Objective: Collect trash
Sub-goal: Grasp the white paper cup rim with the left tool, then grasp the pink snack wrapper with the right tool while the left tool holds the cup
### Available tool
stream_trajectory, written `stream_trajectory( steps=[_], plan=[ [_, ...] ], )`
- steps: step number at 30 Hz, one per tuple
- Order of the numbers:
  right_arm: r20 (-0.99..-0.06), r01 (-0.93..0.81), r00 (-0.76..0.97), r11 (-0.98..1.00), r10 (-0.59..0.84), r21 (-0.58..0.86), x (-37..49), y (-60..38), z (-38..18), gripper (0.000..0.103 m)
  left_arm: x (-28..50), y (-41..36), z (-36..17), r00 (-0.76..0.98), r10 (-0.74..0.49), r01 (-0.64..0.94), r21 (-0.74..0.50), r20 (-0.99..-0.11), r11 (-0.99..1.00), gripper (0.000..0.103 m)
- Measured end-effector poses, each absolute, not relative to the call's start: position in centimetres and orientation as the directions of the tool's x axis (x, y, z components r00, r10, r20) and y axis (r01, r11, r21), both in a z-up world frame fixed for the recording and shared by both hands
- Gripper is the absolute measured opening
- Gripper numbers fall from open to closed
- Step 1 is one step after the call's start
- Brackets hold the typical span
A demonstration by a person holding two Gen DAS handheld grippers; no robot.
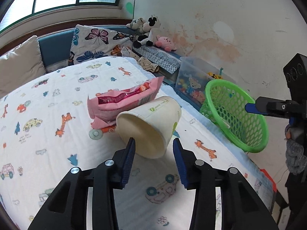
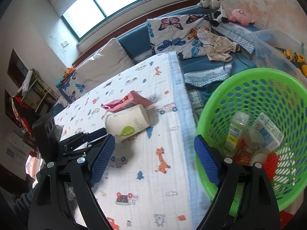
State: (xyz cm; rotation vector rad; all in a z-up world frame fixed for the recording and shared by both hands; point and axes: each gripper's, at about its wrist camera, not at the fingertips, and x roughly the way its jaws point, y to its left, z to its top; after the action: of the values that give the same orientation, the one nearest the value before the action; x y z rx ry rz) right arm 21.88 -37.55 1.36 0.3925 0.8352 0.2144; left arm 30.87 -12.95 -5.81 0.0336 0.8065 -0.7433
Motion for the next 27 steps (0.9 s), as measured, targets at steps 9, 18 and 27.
stream_trajectory(
  steps=[9, 18, 27],
  plan=[
    [-0.679, -0.037, 0.654, 0.91, 0.334, 0.412, 21.8, -37.1, 1.6, 0.084, 30.8, -14.8, -6.6, 0.424, -0.613, 0.622, -0.277, -0.667, 0.732, 0.042],
    [-0.687, -0.026, 0.646, 0.909, 0.333, 0.416, 22.0, -37.4, 1.1, 0.084, 31.6, -16.5, -7.4, 0.414, -0.62, 0.593, -0.319, -0.666, 0.739, 0.014],
    [-0.676, -0.045, 0.639, 0.895, 0.367, 0.443, 22.6, -36.8, 1.2, 0.084, 29.0, -13.5, -5.7, 0.471, -0.591, 0.552, -0.304, -0.655, 0.776, 0.004]
  ],
)
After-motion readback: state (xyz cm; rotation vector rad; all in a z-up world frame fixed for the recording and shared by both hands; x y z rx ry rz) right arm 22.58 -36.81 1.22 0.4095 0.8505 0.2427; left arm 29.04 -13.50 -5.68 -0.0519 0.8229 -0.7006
